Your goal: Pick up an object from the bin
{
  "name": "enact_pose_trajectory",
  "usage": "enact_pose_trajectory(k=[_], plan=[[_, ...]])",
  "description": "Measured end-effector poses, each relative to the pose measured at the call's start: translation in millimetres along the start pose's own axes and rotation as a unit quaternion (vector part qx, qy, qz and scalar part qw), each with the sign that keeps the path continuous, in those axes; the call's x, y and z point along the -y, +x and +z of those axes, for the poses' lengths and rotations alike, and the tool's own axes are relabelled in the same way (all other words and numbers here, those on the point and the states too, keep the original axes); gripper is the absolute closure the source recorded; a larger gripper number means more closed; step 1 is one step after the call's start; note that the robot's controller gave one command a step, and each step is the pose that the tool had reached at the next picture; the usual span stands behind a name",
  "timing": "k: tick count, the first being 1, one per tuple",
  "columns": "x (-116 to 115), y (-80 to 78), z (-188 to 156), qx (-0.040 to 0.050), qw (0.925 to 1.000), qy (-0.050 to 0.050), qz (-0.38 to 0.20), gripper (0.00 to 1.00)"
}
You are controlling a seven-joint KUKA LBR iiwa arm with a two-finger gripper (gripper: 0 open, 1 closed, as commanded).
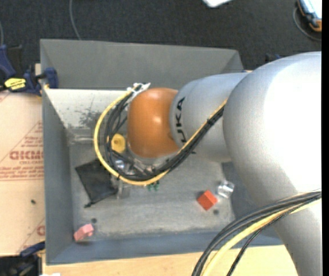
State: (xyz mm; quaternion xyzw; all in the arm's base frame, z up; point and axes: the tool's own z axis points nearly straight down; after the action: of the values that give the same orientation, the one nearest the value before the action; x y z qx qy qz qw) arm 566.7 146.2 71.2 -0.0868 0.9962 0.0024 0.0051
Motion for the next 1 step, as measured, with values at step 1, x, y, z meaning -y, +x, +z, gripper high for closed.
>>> enact_pose_trajectory(k=[1], plan=[[0.0, 4.4, -0.2, -0.0013, 0.9999, 0.001, -0.010, 1.00]])
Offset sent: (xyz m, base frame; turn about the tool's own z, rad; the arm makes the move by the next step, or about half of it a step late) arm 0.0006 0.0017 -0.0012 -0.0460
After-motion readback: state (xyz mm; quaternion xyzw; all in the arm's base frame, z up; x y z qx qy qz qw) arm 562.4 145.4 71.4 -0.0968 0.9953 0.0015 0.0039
